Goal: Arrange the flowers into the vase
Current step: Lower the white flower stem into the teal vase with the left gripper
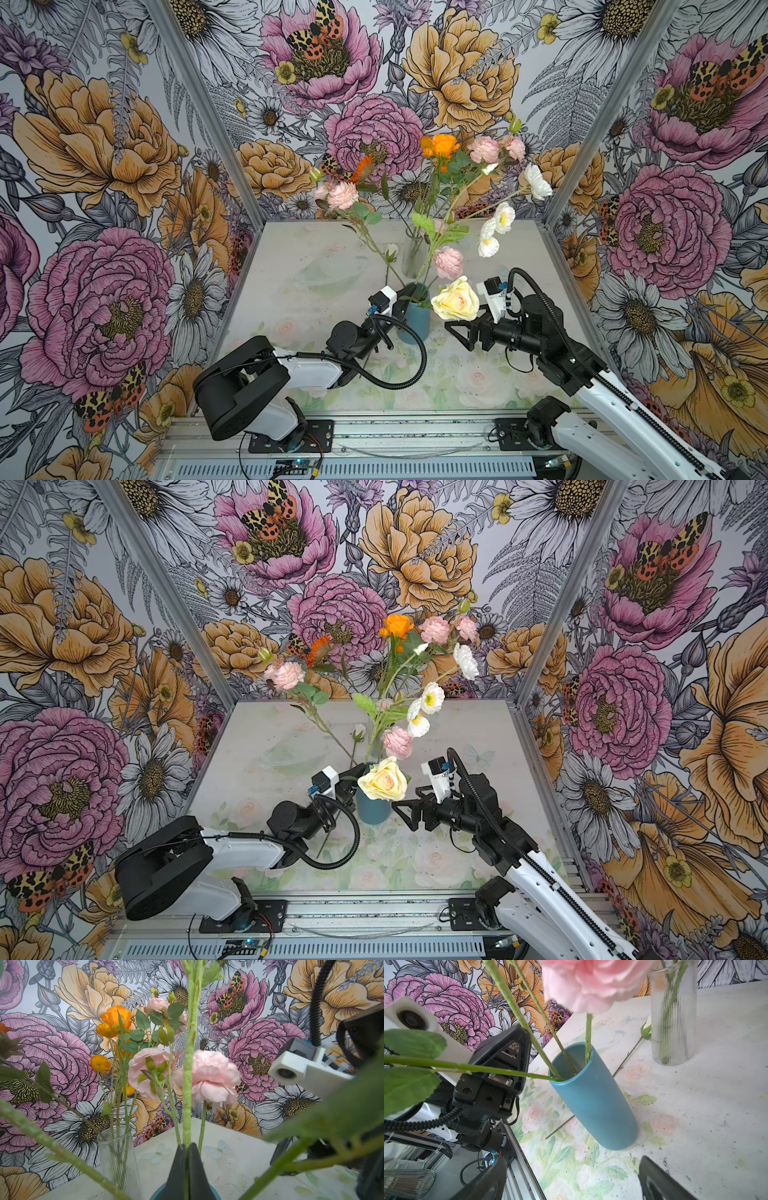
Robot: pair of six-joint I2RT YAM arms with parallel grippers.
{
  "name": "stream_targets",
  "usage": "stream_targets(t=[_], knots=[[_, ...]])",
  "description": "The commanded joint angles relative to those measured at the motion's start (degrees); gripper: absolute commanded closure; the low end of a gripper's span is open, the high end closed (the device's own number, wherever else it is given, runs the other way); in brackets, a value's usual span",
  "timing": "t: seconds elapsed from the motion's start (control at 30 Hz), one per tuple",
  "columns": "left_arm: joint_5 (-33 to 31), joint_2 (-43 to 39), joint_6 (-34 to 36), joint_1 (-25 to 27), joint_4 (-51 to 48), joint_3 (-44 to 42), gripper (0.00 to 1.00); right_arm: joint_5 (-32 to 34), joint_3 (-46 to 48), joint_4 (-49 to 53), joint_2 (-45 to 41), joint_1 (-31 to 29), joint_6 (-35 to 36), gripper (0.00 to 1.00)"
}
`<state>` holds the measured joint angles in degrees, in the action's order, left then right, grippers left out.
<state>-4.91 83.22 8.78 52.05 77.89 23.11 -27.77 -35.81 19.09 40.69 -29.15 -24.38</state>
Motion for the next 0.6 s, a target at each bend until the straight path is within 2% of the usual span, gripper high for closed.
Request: stream_targets(t=[0.0, 0.3, 0.57], knots=[[-3.6, 1.1, 2.1, 1.8, 3.0, -0.9, 1.0, -0.4, -1.6, -0.9, 0.2, 0.3, 0.3, 0.0], [-8.4, 2.8, 4.3, 3.3, 3.1, -1.9, 1.0, -1.0, -2.0, -0.9, 1.1, 0.3, 0.6, 0.01], [-9.5, 2.3, 4.2, 3.3, 3.0, -2.6, 0.99, -1.0, -2.4, -1.0, 1.7, 0.2, 0.6, 0.01]])
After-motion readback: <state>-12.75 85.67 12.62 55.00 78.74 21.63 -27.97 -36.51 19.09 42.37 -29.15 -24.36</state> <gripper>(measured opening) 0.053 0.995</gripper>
